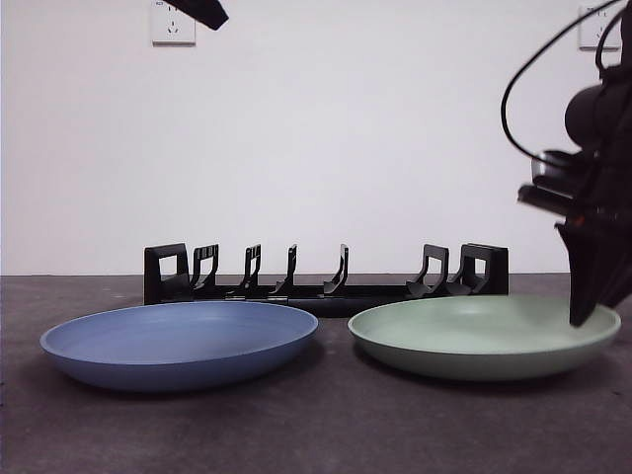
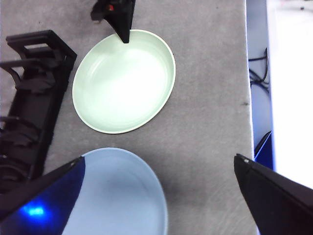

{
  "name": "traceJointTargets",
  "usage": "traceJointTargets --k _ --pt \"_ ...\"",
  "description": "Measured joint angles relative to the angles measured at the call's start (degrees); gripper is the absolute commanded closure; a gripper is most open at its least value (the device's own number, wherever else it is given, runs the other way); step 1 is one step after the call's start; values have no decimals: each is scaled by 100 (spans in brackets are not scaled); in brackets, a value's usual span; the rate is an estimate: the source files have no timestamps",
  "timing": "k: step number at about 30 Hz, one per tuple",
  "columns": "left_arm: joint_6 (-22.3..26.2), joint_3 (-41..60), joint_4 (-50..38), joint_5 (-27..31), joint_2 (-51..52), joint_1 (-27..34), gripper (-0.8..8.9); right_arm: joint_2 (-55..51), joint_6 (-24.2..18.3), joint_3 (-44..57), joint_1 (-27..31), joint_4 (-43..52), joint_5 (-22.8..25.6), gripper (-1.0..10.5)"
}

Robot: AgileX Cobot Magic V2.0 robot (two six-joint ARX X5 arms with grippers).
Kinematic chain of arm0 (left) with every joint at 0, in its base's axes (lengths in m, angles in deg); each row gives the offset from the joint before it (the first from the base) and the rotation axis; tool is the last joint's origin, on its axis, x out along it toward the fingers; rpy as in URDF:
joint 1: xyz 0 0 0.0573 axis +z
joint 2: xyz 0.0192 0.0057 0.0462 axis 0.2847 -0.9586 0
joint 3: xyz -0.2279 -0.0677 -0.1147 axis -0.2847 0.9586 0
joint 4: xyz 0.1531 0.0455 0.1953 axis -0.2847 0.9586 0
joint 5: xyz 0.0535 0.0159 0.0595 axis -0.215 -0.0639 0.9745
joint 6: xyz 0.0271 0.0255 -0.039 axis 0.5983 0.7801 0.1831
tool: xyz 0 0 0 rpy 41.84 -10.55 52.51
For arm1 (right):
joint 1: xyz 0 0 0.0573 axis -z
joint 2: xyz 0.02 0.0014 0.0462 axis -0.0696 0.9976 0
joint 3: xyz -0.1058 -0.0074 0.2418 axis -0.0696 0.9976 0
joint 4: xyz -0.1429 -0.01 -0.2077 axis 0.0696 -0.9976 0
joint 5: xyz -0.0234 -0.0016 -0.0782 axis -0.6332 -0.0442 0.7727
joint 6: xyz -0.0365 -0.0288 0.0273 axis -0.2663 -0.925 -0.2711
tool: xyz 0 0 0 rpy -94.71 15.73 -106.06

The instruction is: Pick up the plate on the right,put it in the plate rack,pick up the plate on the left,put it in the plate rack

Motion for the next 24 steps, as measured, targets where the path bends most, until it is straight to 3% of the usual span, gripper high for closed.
traceJointTargets --k 3,8,14,18,24 --pt "286 0 0 376 -7 -212 185 -216 -7 -291 -7 -442 50 963" --pt "922 0 -142 1097 -116 -608 185 -595 -74 -1034 0 -1423 -592 963" --pt "1904 0 -868 1906 -424 -896 188 -964 -101 -1720 -203 -2284 -855 963" --pt "2400 0 -1283 2096 -671 -981 189 -1073 -114 -1982 -433 -2699 -949 963" --pt "2660 0 -1292 2098 -922 -1047 214 -1241 -111 -2282 -754 -2994 -1143 963"
